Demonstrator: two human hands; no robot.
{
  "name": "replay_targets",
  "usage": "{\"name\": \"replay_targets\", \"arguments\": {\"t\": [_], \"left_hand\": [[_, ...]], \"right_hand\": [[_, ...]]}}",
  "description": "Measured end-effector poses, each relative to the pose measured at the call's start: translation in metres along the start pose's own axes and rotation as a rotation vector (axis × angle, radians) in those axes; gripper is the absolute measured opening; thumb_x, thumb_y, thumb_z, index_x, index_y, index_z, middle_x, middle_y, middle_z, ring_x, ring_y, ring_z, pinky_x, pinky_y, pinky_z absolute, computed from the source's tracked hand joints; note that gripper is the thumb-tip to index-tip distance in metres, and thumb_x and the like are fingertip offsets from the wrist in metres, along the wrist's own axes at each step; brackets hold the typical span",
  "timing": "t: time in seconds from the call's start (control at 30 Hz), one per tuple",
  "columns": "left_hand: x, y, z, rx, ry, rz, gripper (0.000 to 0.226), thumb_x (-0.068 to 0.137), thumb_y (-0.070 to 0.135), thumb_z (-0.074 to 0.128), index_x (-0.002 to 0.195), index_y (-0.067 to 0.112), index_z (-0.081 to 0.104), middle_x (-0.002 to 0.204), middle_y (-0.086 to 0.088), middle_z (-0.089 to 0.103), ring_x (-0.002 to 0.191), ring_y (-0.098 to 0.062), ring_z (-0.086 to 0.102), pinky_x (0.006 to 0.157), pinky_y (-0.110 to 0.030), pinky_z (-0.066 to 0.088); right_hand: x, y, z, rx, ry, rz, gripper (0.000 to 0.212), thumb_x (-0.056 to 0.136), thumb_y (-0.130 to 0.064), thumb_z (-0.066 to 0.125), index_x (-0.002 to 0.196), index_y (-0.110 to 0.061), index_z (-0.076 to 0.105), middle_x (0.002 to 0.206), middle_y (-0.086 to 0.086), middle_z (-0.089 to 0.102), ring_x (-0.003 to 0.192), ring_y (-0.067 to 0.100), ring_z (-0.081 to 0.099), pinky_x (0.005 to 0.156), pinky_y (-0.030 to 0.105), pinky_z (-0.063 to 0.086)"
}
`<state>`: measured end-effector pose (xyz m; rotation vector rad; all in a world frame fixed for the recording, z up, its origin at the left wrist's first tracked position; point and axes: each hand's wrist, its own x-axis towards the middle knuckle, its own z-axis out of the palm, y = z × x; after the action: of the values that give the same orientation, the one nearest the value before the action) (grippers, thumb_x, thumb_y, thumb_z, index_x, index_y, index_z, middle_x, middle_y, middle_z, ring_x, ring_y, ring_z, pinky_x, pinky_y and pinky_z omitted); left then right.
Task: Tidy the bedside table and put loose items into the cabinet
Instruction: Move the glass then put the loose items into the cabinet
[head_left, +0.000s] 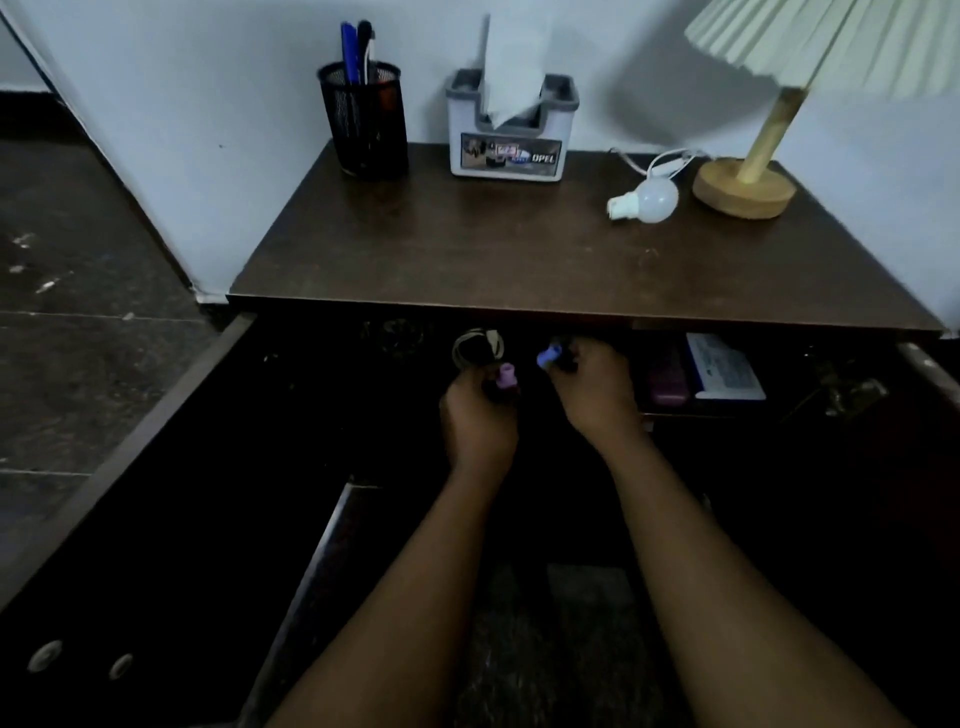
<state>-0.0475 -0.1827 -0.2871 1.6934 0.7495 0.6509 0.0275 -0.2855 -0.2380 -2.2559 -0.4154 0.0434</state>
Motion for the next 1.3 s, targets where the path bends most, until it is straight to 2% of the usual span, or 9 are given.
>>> {"name": "replay_targets", "arguments": {"t": [0.17,0.27,0.4,0.53,0.73,0.97,1.03,1.2,1.3], "left_hand": [[0.014,-0.003,0.028,0.067,0.065,-0.035,0.017,0.097,0.024,0.069,0.1,0.012,0.081,0.094,-0.004,0.079,0.085,-0.008,0.068,0.068,-0.011,0.043],[0.013,-0.004,0.038,0.012,0.119,-0.05,0.016,0.097,0.025,0.07,0.1,0.013,0.079,0.095,-0.004,0.079,0.086,-0.009,0.068,0.062,0.002,0.037],[0.013,0.0,0.047,-0.067,0.154,-0.085,0.019,0.097,0.028,0.07,0.1,0.011,0.079,0.094,-0.01,0.079,0.092,-0.024,0.075,0.077,-0.019,0.047],[0.012,-0.007,0.047,-0.114,0.136,-0.054,0.024,0.098,0.035,0.068,0.094,0.013,0.078,0.091,-0.005,0.08,0.09,-0.022,0.075,0.08,-0.027,0.053],[0.008,-0.006,0.046,-0.046,0.164,-0.029,0.026,0.1,0.038,0.067,0.092,0.016,0.078,0.088,0.001,0.079,0.081,-0.008,0.069,0.068,-0.01,0.043],[0.008,0.0,0.042,0.108,0.183,0.003,0.033,0.102,0.042,0.063,0.095,0.014,0.079,0.089,-0.006,0.079,0.075,-0.016,0.068,0.063,-0.022,0.039],[0.007,0.003,0.04,0.116,0.175,0.014,0.035,0.103,0.041,0.062,0.093,0.012,0.079,0.086,-0.006,0.078,0.074,-0.014,0.065,0.062,-0.021,0.036],[-0.005,0.003,0.036,-0.015,0.16,0.054,0.027,0.104,0.035,0.064,0.089,0.015,0.075,0.077,0.014,0.065,0.075,-0.002,0.063,0.06,-0.013,0.037],[-0.024,0.007,0.028,-0.111,0.135,0.03,0.027,0.102,0.046,0.065,0.096,0.022,0.075,0.08,0.014,0.073,0.077,0.011,0.066,0.072,-0.009,0.051]], "right_hand": [[0.049,-0.001,0.014,-0.152,-0.212,-0.005,0.027,0.102,-0.02,0.06,0.121,-0.009,0.075,0.133,0.016,0.069,0.125,0.03,0.063,0.101,0.03,0.045],[0.058,0.01,0.019,-0.171,-0.27,0.002,0.028,0.1,-0.024,0.061,0.123,-0.013,0.074,0.134,0.013,0.068,0.114,0.022,0.063,0.083,0.02,0.039],[0.067,0.014,0.024,-0.095,-0.293,0.057,0.028,0.097,-0.032,0.066,0.123,-0.024,0.074,0.132,0.007,0.069,0.106,0.014,0.06,0.087,0.02,0.036],[0.073,0.015,0.026,-0.094,-0.353,0.041,0.032,0.1,-0.034,0.062,0.128,-0.022,0.071,0.14,0.007,0.065,0.126,0.023,0.06,0.101,0.026,0.043],[0.07,0.017,0.021,-0.178,-0.385,-0.035,0.035,0.101,-0.039,0.057,0.132,-0.025,0.069,0.144,0.006,0.062,0.132,0.026,0.057,0.109,0.025,0.04],[0.04,0.02,0.006,0.005,-0.062,-0.082,0.026,0.097,-0.016,0.064,0.119,-0.007,0.075,0.121,0.013,0.075,0.113,0.027,0.07,0.099,0.041,0.055],[0.013,0.019,-0.002,0.112,0.062,-0.131,0.025,0.095,-0.01,0.061,0.114,-0.011,0.077,0.114,0.006,0.078,0.107,0.022,0.073,0.097,0.039,0.057],[-0.062,0.006,-0.042,0.382,0.547,-0.382,0.025,0.093,-0.011,0.056,0.1,-0.032,0.07,0.078,-0.01,0.072,0.066,0.01,0.071,0.058,0.031,0.057],[-0.034,-0.021,-0.087,0.289,0.797,-0.502,0.017,0.096,-0.009,0.059,0.098,-0.022,0.07,0.081,-0.003,0.069,0.071,0.01,0.065,0.065,0.025,0.05]]}}
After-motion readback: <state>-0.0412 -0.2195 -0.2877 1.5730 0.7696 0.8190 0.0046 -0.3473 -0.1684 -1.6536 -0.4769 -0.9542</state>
